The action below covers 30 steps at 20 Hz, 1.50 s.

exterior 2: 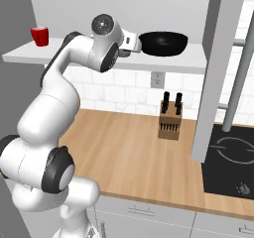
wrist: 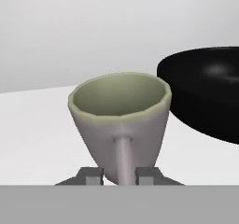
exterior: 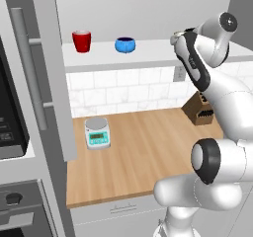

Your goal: Gather all objects into one cabinet and sort the glasses and bowls to opposite sides.

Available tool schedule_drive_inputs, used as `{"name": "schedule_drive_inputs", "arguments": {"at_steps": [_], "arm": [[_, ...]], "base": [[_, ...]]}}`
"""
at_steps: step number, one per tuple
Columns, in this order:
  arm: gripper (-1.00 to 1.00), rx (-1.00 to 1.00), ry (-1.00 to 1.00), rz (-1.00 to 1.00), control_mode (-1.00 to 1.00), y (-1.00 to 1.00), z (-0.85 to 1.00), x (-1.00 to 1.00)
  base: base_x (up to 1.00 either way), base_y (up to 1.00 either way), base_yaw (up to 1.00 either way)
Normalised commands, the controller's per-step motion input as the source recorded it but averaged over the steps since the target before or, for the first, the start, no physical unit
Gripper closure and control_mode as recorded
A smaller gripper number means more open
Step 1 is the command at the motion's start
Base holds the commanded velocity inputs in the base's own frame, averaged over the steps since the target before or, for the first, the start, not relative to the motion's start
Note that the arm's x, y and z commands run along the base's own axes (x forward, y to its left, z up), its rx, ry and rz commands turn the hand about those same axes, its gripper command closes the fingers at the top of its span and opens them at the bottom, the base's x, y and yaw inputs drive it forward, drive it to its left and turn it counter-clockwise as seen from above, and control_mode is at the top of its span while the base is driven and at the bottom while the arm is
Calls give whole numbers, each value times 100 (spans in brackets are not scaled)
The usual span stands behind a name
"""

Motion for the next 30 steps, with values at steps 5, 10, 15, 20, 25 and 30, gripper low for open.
{"name": "schedule_drive_inputs", "arguments": {"at_steps": [5,10,15,20,25,30], "arm": [[100,0,0,0,-100,0,0,0],[100,0,0,0,-100,0,0,0],[100,0,0,6,-100,8,0,-31],[100,-1,0,20,-100,30,0,-65],[100,-2,2,15,-100,59,5,-46],[100,-3,6,11,-100,79,2,-24]], "base": [[0,0,0],[0,0,0],[0,0,0],[0,0,0],[0,0,0],[0,0,0]]}}
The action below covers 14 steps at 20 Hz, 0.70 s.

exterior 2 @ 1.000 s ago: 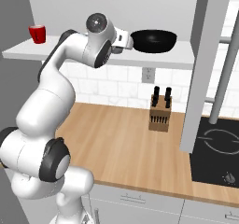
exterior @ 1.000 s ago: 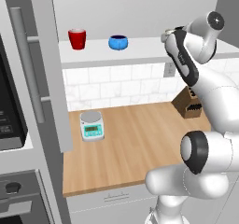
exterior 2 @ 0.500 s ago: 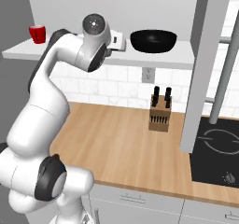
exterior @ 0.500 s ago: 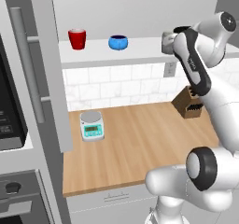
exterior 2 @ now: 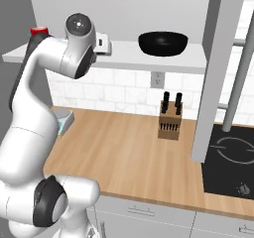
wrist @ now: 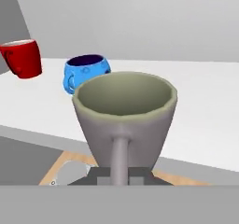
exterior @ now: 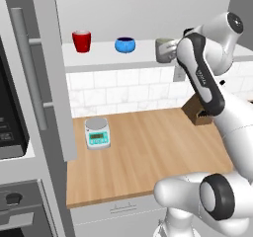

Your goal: Gather all objects into one cabinet and sort the glasses and bowls to opposite sides.

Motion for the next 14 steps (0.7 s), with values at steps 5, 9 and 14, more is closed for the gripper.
{"name": "schedule_drive_inputs", "arguments": {"at_steps": [5,9,14], "arm": [[100,0,2,8,-100,64,6,-7],[100,0,0,1,-100,43,32,0],[100,1,0,0,-100,40,20,0]], "base": [[0,0,0],[0,0,0],[0,0,0]]}}
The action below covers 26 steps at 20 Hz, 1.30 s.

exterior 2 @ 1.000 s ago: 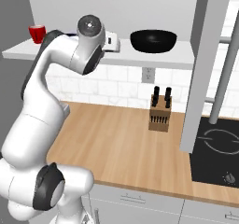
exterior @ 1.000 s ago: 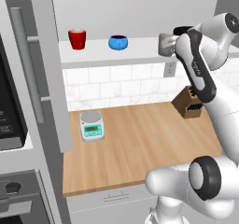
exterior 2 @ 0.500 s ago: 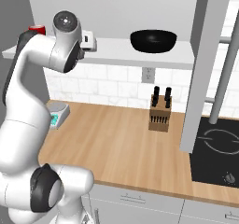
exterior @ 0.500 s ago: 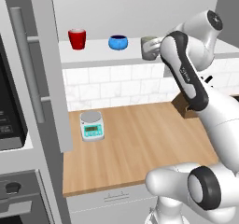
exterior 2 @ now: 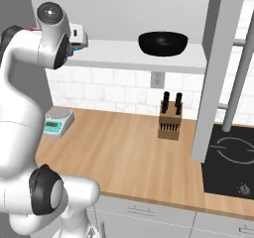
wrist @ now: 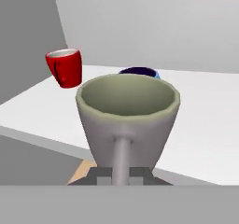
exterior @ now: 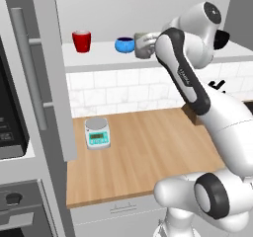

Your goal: Gather all objects into one cabinet and sort the glasses and bowls to opposite sides.

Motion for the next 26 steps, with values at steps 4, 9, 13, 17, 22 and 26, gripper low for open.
{"name": "schedule_drive_inputs", "arguments": {"at_steps": [4,9,13,17,22,26], "arm": [[100,0,3,0,-100,52,-1,-9],[100,0,6,0,-100,52,-14,-11],[100,1,3,0,-100,30,-5,-1],[100,1,2,0,-100,15,0,5],[100,0,0,0,-100,13,0,35],[100,0,-2,0,-100,31,-1,24]], "base": [[0,0,0],[0,0,0],[0,0,0],[0,0,0],[0,0,0],[0,0,0]]}}
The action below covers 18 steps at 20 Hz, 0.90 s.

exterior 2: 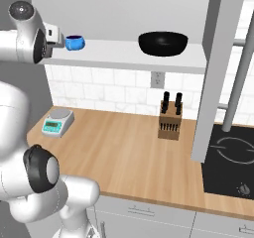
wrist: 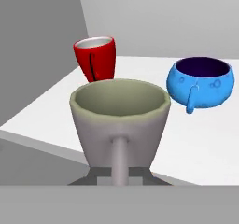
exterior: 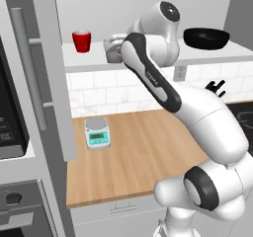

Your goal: Gather all objects into one cabinet and sort the glasses and bowls to opposite sides.

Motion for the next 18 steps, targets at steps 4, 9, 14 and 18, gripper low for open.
{"name": "schedule_drive_inputs", "arguments": {"at_steps": [4,9,14,18], "arm": [[100,0,-3,0,-100,32,-3,20],[100,0,-7,0,-100,7,-18,6],[100,0,-7,0,-100,1,-15,14],[100,0,-2,0,-100,8,-9,18]], "base": [[0,0,0],[0,0,0],[0,0,0],[0,0,0]]}}
